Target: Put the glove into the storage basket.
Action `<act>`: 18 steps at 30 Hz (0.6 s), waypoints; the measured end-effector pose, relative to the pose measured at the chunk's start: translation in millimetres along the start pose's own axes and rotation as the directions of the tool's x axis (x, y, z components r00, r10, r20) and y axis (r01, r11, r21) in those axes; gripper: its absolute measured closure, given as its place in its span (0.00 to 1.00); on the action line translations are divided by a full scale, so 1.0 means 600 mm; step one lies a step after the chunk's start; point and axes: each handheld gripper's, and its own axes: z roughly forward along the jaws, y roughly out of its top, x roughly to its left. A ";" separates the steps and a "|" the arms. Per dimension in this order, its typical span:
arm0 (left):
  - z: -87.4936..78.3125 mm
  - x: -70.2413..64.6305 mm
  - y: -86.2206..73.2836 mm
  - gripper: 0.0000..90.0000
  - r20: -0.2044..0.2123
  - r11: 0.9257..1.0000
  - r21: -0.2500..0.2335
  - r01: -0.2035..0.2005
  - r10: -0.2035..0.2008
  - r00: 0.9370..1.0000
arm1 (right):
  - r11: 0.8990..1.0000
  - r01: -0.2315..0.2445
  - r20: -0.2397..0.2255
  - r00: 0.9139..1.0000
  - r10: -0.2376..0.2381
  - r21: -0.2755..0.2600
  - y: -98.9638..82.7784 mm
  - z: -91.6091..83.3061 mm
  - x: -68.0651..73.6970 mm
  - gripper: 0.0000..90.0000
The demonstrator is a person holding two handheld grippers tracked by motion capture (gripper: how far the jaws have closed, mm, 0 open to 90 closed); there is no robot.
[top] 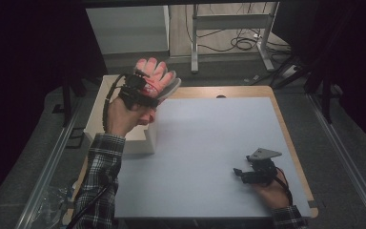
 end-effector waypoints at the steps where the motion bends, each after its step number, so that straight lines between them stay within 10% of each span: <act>1: -0.002 0.008 -0.003 0.55 -0.010 1.000 -0.006 0.016 -0.016 1.000 | 1.000 0.000 0.000 1.000 0.000 0.000 0.000 0.000 0.000 0.27; 18: 0.054 0.098 -0.053 0.54 -0.126 0.980 -0.035 0.197 -0.200 0.972 | 1.000 0.000 0.001 1.000 0.000 -0.001 0.000 0.000 0.000 0.27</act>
